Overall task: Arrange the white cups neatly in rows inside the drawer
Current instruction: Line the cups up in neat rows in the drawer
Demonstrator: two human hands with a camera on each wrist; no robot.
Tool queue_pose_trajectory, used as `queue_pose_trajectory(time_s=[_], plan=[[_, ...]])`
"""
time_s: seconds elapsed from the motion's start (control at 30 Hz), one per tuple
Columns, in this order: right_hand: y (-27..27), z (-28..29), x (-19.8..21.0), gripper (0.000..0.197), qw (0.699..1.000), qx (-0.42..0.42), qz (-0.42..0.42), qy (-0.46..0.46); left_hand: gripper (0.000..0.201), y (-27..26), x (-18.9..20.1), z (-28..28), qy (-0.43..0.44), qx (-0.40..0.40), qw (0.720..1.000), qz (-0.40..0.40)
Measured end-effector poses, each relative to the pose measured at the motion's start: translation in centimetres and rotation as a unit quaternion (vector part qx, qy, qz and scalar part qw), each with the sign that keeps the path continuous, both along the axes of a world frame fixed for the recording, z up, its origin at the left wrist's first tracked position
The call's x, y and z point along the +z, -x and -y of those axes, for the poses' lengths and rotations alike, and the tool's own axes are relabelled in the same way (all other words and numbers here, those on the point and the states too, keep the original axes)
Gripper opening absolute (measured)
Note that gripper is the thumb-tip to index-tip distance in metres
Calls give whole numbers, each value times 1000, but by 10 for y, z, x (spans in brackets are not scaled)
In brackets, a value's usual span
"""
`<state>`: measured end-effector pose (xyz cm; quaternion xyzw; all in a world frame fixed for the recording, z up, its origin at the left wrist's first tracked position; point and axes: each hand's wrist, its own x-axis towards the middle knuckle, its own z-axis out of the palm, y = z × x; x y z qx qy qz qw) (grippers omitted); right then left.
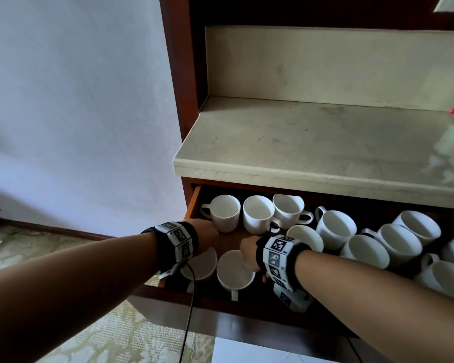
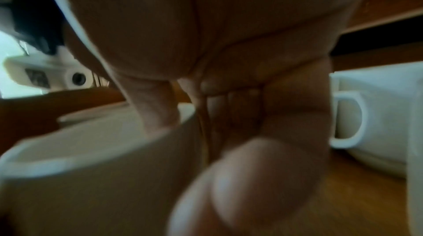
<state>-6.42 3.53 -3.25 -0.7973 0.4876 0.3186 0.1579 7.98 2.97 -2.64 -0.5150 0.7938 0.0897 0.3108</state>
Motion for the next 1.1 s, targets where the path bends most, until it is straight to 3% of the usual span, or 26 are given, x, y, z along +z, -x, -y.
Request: queue_pose_trajectory(time_s=[0.1,0.27,0.37,0.47,0.6,0.77,0.87,0.97,1.1], plan=[[-1,11,1,33,1000,2,10,13,30,-3,-1,0,6,-8,1000,6],[-13,51,15,43,987,-59,120,93,27,-7,2,-5,7,9,1000,23],[-31,61,14,58,986,-92,109,85,26,-11,8,-6,17,17,1000,14],[-48,67,-5,63,994,-57,50,74,31,-19,21,-7,50,52,996,-51],[-51,72,-10,55,995,-8,-3,97,34,-34,40,-8,93,85,985,-115],[-47,78,-7,39,989,-59,109,82,34,-48,45,-2,103,106,979,-138],[-40,79,-4,41,986,-57,116,107,31,-50,47,1,117,120,976,-142],[-27,74,6,35,985,-23,136,107,32,-49,51,6,141,124,970,-154],[5,63,32,21,971,29,206,120,51,-41,54,19,167,94,962,-193]])
